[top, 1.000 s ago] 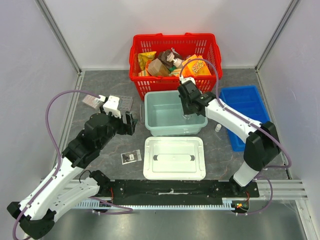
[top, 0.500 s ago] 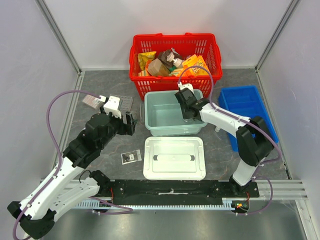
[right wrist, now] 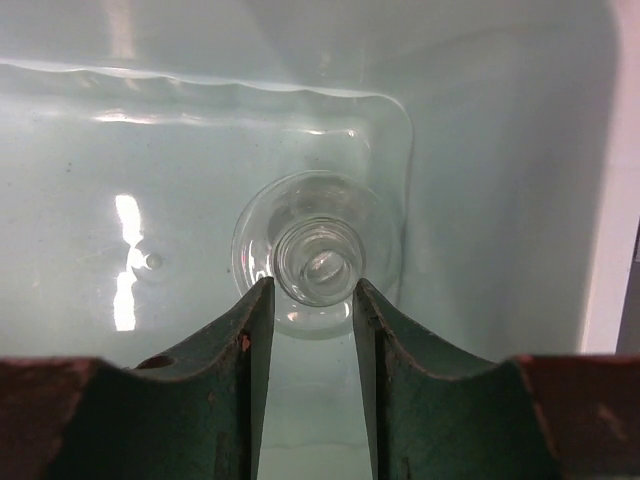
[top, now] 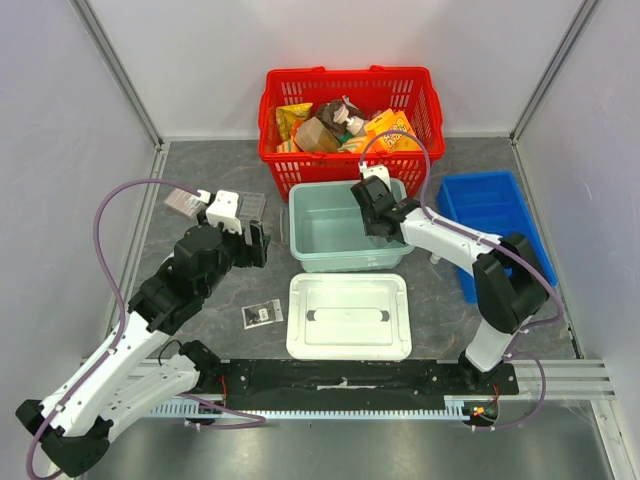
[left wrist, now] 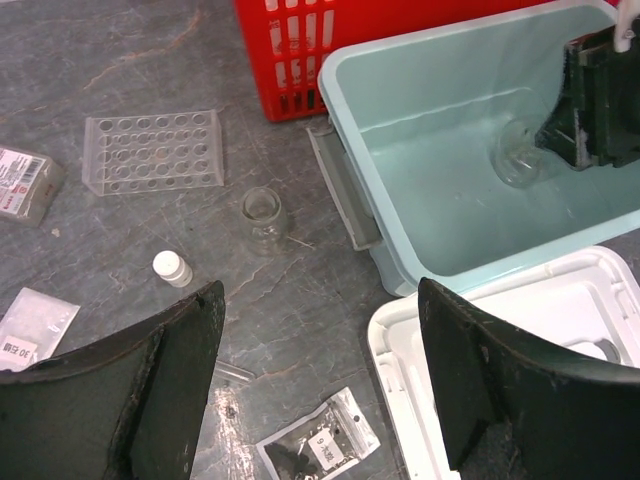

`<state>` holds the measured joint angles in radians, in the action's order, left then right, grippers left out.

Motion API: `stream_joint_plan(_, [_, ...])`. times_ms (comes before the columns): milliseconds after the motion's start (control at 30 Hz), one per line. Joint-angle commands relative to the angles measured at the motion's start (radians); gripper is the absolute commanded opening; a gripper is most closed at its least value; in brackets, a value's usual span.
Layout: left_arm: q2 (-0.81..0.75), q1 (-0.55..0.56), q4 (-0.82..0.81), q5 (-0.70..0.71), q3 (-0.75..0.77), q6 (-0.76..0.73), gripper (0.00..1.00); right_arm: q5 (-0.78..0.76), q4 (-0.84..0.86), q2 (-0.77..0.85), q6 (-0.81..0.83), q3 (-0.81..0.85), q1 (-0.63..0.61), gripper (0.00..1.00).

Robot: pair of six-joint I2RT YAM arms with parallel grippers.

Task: Organize the chemistry lab equipment

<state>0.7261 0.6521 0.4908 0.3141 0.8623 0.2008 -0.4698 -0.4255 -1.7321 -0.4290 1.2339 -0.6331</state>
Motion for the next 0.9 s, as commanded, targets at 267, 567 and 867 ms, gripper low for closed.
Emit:
stream_joint_plan(267, [0.130, -0.034, 0.067, 0.118, 0.116, 0.153, 0.81, 0.201, -0.035, 0.255, 0.030, 0.069, -0.002, 0.50])
stream_joint_plan(567, [0.373, -0.337, 0.206, -0.254, 0.319, 0.249, 0.73, 0.350, -0.012, 0.515, 0.091, 0.026, -0.005, 0.75])
stream_joint_plan(867, [0.614, -0.368, 0.137, -0.309, 0.331, 0.255, 0.68, 0.332, -0.019, 0.693, 0.093, -0.036, -0.005, 0.95])
